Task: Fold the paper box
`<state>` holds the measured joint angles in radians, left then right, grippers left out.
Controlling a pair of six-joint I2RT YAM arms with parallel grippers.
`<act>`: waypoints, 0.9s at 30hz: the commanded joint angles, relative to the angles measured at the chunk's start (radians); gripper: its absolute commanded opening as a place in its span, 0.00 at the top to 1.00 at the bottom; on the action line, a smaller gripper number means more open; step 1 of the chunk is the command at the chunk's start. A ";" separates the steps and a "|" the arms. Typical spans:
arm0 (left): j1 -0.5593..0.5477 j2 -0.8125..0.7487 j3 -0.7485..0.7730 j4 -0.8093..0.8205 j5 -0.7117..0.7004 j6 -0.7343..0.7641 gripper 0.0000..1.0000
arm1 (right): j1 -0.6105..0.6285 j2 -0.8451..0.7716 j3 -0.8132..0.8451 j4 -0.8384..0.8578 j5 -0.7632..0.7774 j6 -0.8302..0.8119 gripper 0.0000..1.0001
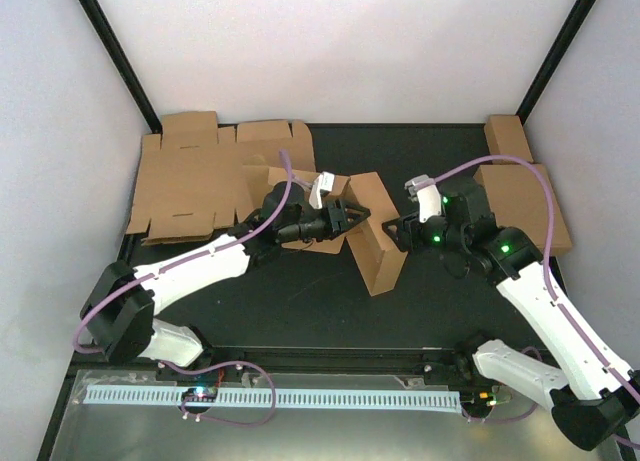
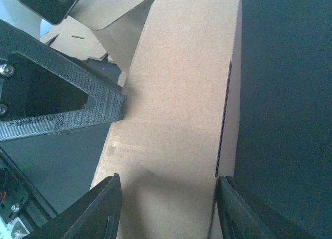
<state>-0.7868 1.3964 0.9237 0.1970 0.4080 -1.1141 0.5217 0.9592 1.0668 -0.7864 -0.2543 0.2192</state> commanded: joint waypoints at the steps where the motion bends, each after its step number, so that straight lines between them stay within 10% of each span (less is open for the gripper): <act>1: -0.003 0.010 -0.022 0.126 0.040 -0.082 0.51 | 0.006 -0.003 -0.027 -0.005 -0.049 -0.001 0.49; 13: -0.004 0.055 -0.048 0.347 0.094 -0.182 0.41 | 0.006 0.006 -0.040 0.043 -0.143 0.022 0.49; 27: -0.015 0.070 -0.051 0.482 0.147 -0.264 0.85 | 0.006 0.011 -0.058 0.064 -0.142 0.033 0.48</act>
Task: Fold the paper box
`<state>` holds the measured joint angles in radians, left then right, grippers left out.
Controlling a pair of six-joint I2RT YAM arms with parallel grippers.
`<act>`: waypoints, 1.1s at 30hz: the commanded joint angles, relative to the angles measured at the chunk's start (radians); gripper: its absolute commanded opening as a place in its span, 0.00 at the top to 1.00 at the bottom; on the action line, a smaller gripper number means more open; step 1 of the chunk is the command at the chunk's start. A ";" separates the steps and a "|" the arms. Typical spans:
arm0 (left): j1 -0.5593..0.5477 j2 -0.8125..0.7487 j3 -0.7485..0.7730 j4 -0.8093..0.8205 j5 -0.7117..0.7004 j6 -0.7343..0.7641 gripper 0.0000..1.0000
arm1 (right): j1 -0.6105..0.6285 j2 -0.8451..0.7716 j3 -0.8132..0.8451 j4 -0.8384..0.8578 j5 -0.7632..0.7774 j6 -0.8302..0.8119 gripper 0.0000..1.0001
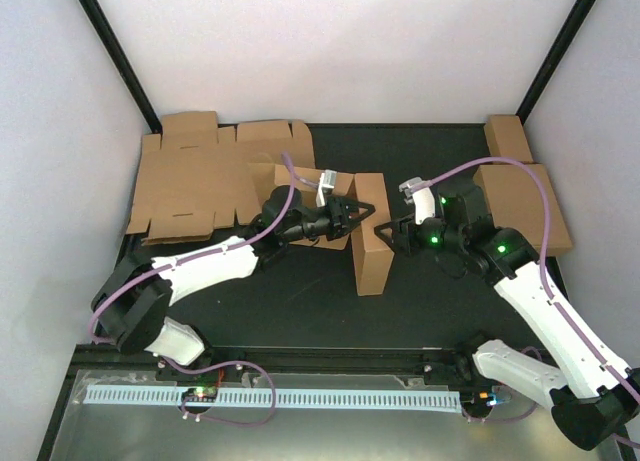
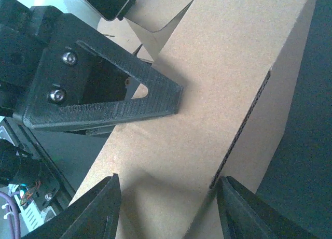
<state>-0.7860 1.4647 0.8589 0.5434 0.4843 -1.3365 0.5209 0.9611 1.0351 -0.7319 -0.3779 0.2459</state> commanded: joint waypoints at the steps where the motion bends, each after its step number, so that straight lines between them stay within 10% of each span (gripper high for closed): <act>1: -0.018 0.003 0.013 0.141 0.074 -0.045 0.90 | 0.006 0.008 -0.026 0.012 -0.019 0.007 0.47; 7: -0.019 -0.001 -0.001 0.147 0.076 -0.043 0.98 | 0.005 0.003 -0.032 0.021 -0.015 0.013 0.46; 11: -0.019 0.010 0.003 0.159 0.108 -0.043 0.41 | 0.006 0.004 -0.038 0.025 -0.020 0.014 0.46; 14: -0.020 0.030 0.022 0.143 0.145 -0.044 0.25 | 0.005 0.004 -0.042 0.029 -0.031 0.010 0.46; 18: -0.021 0.066 0.047 0.123 0.187 -0.053 0.28 | 0.005 -0.004 -0.049 0.043 -0.056 0.003 0.46; 26: -0.022 0.073 0.039 0.192 0.173 -0.086 0.78 | 0.005 -0.006 -0.048 0.039 -0.058 -0.007 0.46; 33: -0.018 0.042 0.030 0.156 0.142 -0.060 0.50 | 0.006 -0.007 -0.046 0.034 -0.042 -0.010 0.46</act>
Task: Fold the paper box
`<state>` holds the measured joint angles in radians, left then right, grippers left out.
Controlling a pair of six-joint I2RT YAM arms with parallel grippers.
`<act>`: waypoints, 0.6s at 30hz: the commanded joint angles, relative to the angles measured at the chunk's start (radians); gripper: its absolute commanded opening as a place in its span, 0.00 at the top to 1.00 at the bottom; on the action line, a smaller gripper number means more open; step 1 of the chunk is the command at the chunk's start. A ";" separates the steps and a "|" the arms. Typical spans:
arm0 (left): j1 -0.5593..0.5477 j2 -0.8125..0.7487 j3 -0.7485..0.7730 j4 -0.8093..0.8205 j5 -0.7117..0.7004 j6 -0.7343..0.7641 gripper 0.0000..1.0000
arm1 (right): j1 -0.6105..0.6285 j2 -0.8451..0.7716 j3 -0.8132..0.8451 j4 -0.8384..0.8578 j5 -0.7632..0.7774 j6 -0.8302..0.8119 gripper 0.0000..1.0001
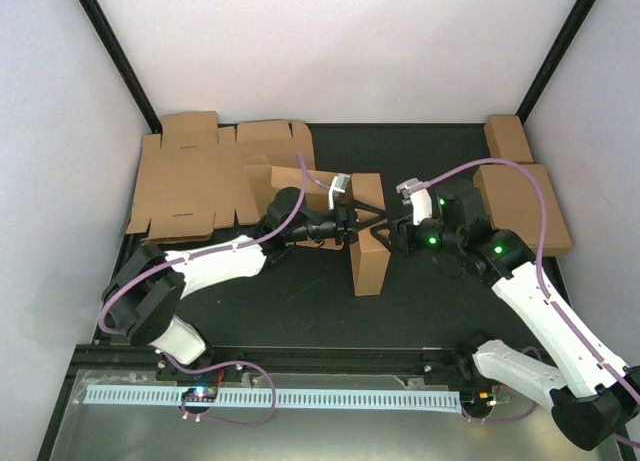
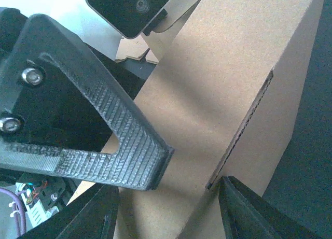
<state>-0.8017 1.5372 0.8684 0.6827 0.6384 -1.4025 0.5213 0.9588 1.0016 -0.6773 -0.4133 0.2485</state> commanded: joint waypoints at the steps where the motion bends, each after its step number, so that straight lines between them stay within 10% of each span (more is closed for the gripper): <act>1: 0.002 -0.038 0.011 0.019 -0.020 0.006 0.47 | 0.005 -0.005 -0.011 -0.021 -0.003 -0.013 0.46; 14: 0.035 -0.048 -0.006 0.052 -0.054 -0.005 0.57 | 0.005 -0.009 -0.014 -0.029 -0.007 -0.019 0.46; 18: 0.033 -0.031 -0.010 0.066 -0.047 -0.024 0.80 | 0.005 -0.007 -0.015 -0.027 -0.011 -0.018 0.46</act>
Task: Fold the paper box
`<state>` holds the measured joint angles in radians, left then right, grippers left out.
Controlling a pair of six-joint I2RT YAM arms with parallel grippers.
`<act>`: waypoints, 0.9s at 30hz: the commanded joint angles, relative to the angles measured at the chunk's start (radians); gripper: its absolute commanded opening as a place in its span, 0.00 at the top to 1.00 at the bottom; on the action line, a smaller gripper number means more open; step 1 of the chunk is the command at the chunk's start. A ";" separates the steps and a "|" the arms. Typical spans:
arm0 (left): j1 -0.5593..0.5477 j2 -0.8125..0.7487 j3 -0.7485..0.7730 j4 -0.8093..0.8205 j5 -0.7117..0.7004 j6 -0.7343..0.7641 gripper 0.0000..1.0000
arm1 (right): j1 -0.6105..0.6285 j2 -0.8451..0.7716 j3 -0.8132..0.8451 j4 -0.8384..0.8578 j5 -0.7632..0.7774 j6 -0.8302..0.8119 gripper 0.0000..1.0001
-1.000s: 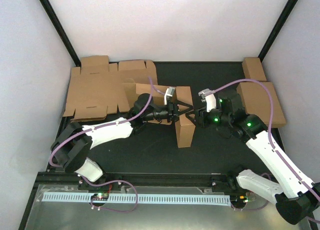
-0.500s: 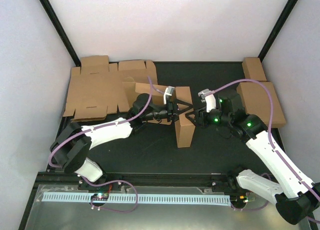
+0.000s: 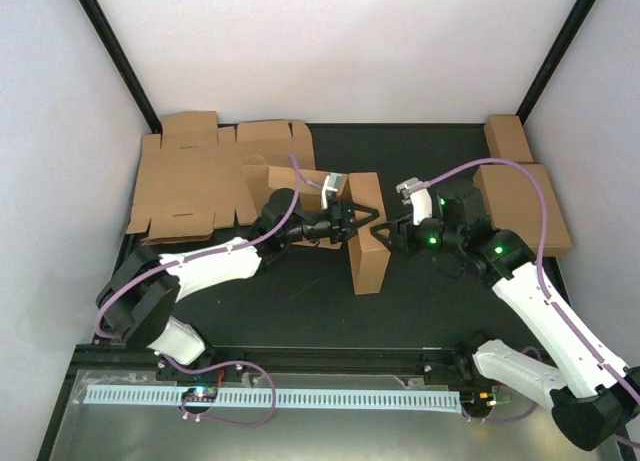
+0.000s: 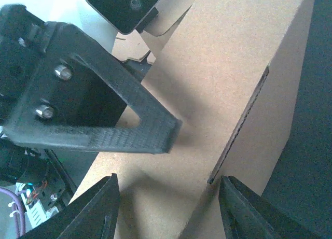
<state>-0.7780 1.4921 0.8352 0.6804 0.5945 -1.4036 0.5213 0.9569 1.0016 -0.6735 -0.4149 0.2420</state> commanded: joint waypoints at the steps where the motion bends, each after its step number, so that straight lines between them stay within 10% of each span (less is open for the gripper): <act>1: 0.009 0.013 0.022 0.067 -0.007 -0.021 0.85 | 0.005 -0.005 -0.015 -0.031 -0.011 -0.010 0.46; 13: 0.003 -0.026 0.024 -0.015 -0.046 0.022 0.98 | 0.005 -0.038 -0.009 -0.028 0.015 -0.007 0.37; 18: 0.003 -0.078 0.029 -0.110 -0.058 0.083 0.30 | 0.005 -0.038 -0.015 -0.026 0.081 0.020 0.29; 27: 0.006 -0.337 -0.042 -0.486 -0.160 0.289 0.11 | 0.007 0.015 0.098 -0.086 0.139 0.005 0.00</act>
<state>-0.7780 1.2877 0.8181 0.4240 0.5114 -1.2510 0.5217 0.9272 0.9997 -0.6956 -0.3378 0.2668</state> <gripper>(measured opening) 0.891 0.980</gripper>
